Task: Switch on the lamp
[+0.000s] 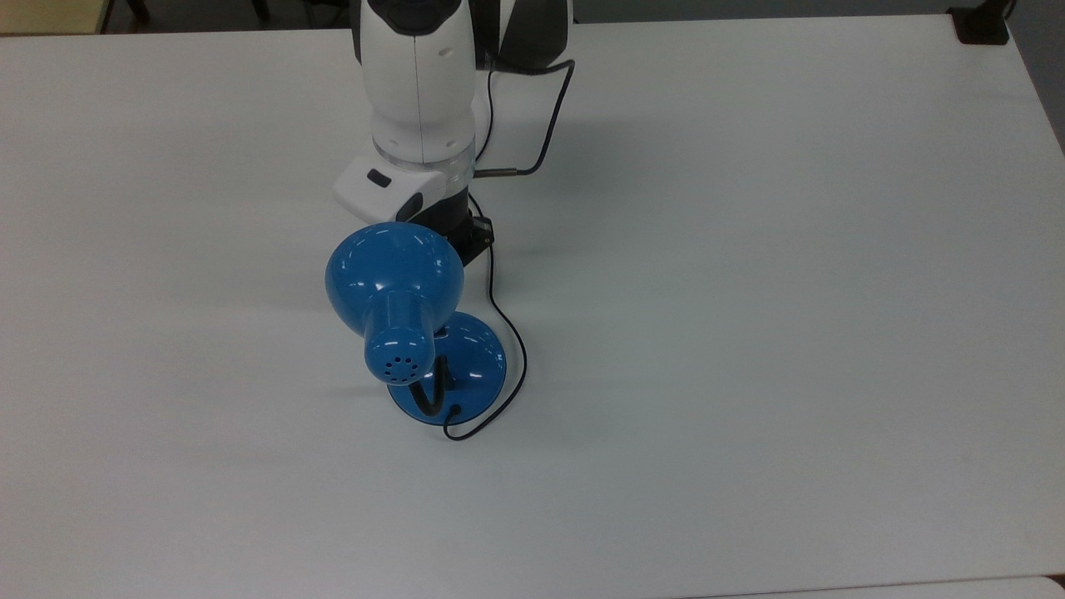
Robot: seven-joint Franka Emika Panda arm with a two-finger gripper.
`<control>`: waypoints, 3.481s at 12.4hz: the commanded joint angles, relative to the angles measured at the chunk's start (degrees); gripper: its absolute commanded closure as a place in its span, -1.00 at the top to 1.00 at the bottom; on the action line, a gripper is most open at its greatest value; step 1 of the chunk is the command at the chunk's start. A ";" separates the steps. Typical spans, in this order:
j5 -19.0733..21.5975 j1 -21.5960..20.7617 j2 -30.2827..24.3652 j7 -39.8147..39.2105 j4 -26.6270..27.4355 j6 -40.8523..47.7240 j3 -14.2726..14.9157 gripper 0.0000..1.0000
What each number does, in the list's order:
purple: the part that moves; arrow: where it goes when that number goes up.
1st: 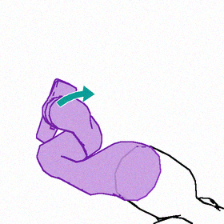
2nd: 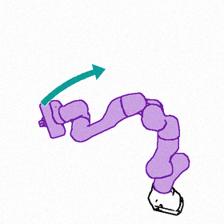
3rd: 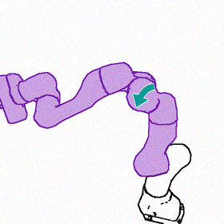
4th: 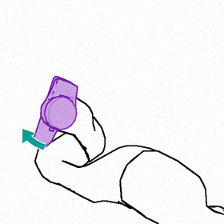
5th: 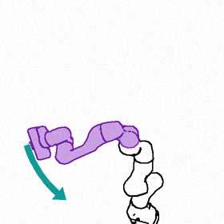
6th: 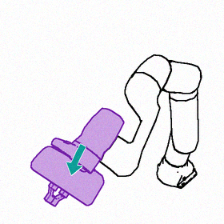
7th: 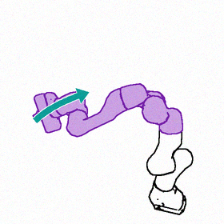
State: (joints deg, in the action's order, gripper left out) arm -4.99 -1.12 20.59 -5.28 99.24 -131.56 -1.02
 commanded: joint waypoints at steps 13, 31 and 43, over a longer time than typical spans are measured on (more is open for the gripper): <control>1.04 -0.28 7.44 -0.61 -0.54 -11.09 0.05 -1.00; 0.78 -0.20 -15.75 -0.52 -0.90 27.12 0.05 -1.00; 0.51 0.42 -24.02 3.35 -0.90 35.67 0.84 0.99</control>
State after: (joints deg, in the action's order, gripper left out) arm -4.97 -0.85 -2.60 -2.84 97.08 -96.49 -0.61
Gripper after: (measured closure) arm 0.894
